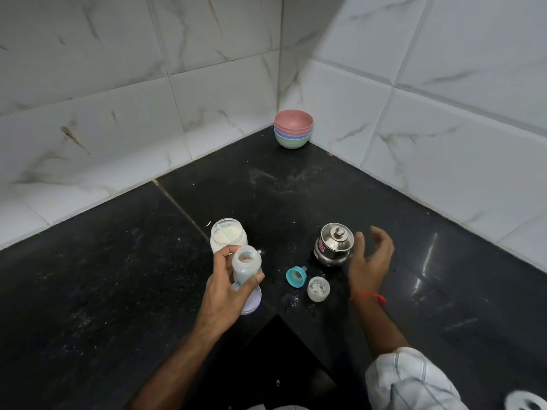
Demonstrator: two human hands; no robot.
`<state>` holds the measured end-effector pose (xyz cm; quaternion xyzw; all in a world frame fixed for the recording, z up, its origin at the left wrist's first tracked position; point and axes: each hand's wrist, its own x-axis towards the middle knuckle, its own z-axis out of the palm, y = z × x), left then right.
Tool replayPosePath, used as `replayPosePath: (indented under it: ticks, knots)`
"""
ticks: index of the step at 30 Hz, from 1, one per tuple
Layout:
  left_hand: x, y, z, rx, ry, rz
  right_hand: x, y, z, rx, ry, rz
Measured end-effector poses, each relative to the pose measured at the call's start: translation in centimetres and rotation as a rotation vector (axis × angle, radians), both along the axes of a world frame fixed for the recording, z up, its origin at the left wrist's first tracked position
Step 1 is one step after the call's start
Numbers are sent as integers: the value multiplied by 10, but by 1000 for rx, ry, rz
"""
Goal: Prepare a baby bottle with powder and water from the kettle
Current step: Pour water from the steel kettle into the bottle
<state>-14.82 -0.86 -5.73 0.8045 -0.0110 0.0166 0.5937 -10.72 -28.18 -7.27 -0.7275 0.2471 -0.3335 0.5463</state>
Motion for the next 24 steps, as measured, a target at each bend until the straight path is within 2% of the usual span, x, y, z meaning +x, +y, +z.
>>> replayPosePath:
  ticks: [3, 5, 7, 10, 12, 14, 16, 18, 20, 24]
  knots:
    - [2, 2, -1, 4, -8, 20, -17, 42, 30, -270, -213, 250]
    - [1, 3, -1, -10, -12, 45, -24, 70, 25, -387, -211, 491]
    - [-1, 4, -1, -31, -19, 88, -28, 94, 9, -522, -82, 713]
    - [-4, 9, 2, -37, -46, 141, -31, 119, -19, -652, 318, 993]
    - [-5, 13, 3, -28, -58, 163, -34, 129, -34, -759, 539, 1090]
    - [-7, 18, 3, -25, -57, 171, -37, 137, -42, -875, 631, 1120]
    - [-10, 21, 3, -30, -47, 169, -37, 141, -48, -950, 642, 1114]
    - [-12, 23, 2, -27, -39, 162, -35, 140, -52, -921, 618, 1104]
    - [-15, 24, 1, -21, -35, 156, -35, 135, -52, -763, 541, 1084]
    - [-18, 23, -1, -18, -18, 145, -33, 118, -26, -154, 375, 876]
